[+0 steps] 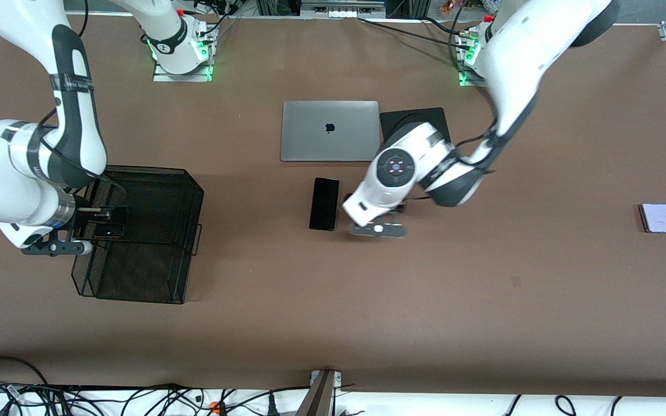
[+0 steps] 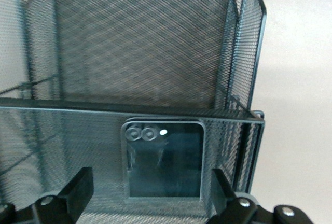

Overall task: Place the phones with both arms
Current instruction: 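Reach the right gripper to the tall phone while the left gripper reaches the white phone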

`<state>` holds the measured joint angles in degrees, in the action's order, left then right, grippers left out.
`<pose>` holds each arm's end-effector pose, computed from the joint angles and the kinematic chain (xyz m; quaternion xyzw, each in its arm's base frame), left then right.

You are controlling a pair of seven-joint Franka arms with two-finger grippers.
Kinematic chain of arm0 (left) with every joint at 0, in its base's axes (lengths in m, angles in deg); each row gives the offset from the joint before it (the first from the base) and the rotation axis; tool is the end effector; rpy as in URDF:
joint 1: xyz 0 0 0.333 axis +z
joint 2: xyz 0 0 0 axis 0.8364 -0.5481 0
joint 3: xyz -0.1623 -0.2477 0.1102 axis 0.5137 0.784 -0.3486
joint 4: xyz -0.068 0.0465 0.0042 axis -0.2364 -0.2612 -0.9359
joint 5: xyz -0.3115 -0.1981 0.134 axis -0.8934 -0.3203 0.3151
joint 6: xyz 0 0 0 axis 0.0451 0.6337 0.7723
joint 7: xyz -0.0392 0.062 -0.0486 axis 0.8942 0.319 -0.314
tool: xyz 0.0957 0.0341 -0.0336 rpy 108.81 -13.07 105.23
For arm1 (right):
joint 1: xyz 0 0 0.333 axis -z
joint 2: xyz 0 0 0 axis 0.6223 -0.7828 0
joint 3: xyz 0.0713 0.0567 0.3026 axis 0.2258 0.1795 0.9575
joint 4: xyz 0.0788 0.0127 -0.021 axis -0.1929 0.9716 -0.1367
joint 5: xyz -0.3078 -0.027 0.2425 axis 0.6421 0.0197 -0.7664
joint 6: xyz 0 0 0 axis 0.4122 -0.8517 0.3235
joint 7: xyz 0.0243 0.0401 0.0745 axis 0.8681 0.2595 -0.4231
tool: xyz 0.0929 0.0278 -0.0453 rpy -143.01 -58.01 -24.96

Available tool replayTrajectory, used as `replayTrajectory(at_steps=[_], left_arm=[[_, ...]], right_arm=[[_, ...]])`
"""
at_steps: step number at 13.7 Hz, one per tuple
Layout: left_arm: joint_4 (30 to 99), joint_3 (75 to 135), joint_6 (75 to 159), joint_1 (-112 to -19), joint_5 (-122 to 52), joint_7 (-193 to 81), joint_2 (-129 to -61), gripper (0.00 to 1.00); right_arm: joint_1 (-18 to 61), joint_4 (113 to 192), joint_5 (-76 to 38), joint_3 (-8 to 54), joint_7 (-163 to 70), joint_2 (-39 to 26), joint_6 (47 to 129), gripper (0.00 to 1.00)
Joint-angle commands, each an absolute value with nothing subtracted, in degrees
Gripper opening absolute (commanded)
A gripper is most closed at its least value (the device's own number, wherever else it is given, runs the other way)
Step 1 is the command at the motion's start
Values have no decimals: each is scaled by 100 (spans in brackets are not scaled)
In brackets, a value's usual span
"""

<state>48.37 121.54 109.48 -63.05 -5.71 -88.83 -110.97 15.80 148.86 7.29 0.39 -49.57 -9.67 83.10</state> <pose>0.5883 -0.3760 0.3009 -0.9965 0.0372 0.0736 0.0168 0.6531 -0.0119 0.3588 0.9978 0.0015 -0.0647 0.0139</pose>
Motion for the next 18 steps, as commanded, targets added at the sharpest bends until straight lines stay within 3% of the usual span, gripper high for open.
replayTrajectory(at_steps=[1,4,7,10,13,18], left_arm=[[5068,12089,9596,-5924,-462,-8137,-10337,100],[5068,12080,8758,-4951,-462,-7383,-9835,100],[5068,12106,8764,-3528,-453,-5695,-9720,100],[5094,12133,8843,-2489,98,-5008,-9728,100],[5190,12089,9352,-1549,294,-3892,-9894,100],[5953,12089,11696,-81,654,-2704,-10422,100]], right_arm=[[1441,14357,732,77,-4626,-916,7734,100],[889,13935,758,86,-3865,-916,7382,100],[-77,13899,697,121,-2259,-1082,7460,100],[-1018,13452,626,278,-641,-1740,7767,100],[-1468,13213,583,699,469,-2268,8249,100],[-1670,13380,328,1185,1034,-2770,9322,100]])
